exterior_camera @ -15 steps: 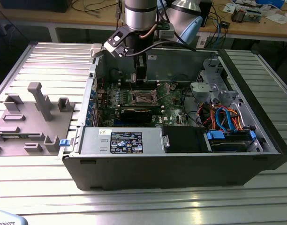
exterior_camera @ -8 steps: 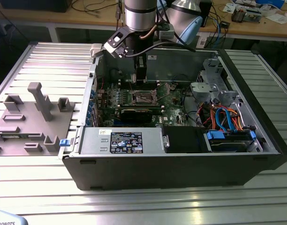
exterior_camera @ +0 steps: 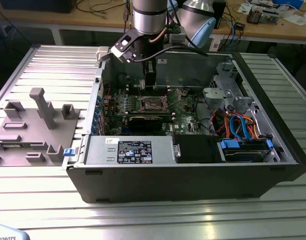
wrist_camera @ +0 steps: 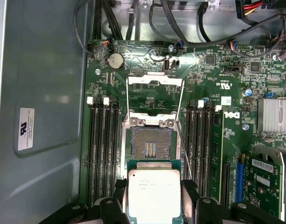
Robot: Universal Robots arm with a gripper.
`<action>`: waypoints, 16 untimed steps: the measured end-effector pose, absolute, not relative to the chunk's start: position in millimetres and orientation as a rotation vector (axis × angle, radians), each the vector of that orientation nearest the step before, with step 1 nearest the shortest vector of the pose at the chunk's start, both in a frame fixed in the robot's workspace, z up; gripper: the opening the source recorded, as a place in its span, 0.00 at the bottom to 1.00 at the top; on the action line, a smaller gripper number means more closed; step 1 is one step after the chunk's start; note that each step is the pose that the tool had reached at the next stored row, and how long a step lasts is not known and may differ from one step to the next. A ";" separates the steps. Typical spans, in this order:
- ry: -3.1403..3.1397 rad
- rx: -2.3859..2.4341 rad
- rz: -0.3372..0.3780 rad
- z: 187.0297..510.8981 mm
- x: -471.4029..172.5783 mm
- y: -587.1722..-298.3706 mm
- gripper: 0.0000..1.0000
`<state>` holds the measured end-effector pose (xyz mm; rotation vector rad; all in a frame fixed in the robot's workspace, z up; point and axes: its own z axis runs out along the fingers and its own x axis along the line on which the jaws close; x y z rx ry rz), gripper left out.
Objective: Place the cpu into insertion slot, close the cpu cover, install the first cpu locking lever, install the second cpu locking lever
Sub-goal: 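Place the cpu into insertion slot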
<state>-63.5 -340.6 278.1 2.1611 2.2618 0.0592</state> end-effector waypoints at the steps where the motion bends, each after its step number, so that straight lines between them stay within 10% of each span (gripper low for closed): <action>1: 2.262 2.161 0.059 277.7 -63.5 -340.6 0.55; 16: 2.262 2.161 0.059 274.1 -63.5 -340.6 0.55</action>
